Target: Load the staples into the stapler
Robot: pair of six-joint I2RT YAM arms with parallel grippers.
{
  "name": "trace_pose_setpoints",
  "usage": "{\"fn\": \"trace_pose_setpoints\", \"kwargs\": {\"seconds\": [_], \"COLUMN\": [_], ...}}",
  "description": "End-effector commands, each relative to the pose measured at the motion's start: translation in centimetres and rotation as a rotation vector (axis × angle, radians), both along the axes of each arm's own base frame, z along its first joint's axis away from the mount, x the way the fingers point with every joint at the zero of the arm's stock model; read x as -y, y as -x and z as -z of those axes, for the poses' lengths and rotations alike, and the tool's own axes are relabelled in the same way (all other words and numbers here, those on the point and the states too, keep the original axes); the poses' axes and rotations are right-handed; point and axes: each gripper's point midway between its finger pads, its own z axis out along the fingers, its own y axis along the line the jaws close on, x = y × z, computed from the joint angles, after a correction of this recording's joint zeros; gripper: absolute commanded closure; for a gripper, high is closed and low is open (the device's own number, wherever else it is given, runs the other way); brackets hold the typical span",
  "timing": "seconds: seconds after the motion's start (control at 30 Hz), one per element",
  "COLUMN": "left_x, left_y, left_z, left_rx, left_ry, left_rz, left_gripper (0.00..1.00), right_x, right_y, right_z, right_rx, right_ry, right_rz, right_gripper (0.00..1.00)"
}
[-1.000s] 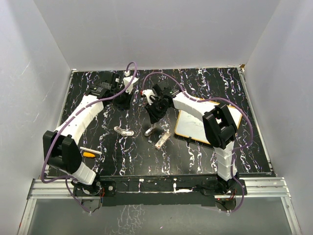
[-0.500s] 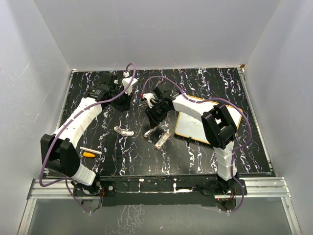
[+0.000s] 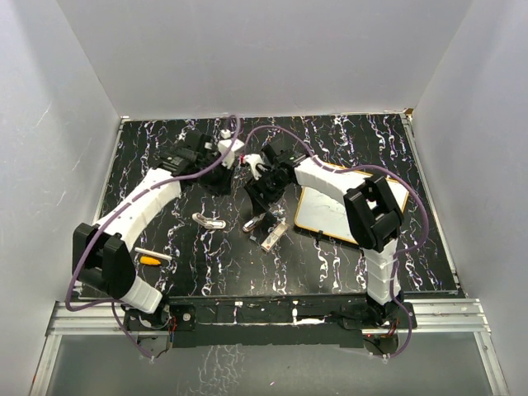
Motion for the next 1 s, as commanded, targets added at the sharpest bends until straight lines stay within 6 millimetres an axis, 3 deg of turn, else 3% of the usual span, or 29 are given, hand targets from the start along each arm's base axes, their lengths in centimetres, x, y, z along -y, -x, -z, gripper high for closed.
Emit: {"fn": "trace_pose_setpoints", "kwargs": {"seconds": [0.0,0.27,0.43,0.67,0.97], "left_x": [2.6,4.7,5.1,5.5,6.6], "left_y": [2.2,4.1,5.1,4.6,3.4], "left_z": [1.4,3.7,5.7,7.4,8.5], "left_rx": [-0.015,-0.05,-0.118,-0.143,-0.167], "left_ry": [-0.062,-0.136,-0.22,-0.306,-0.353], "left_rz": [0.045,0.035,0.068,0.076,0.043], "left_gripper": [1.0,1.0,1.0,1.0,1.0], "right_x": [0.6,6.5,8.3,10.6,12.0], "right_y": [-3.2,-3.5,-2.6,-2.4,-1.8], "right_z": [-8.5,-13.6,-16.9,-17.7,-17.8], "right_rx": [0.164,0.241,0.34,0.372,0.391], "right_ry": [-0.164,-0.269,-0.294,-0.29,-0.306], "right_rz": [-0.004,0.025,0.02,0.067,0.099], "right_gripper": [0.35,0.33,0.32,0.33,0.32]}}
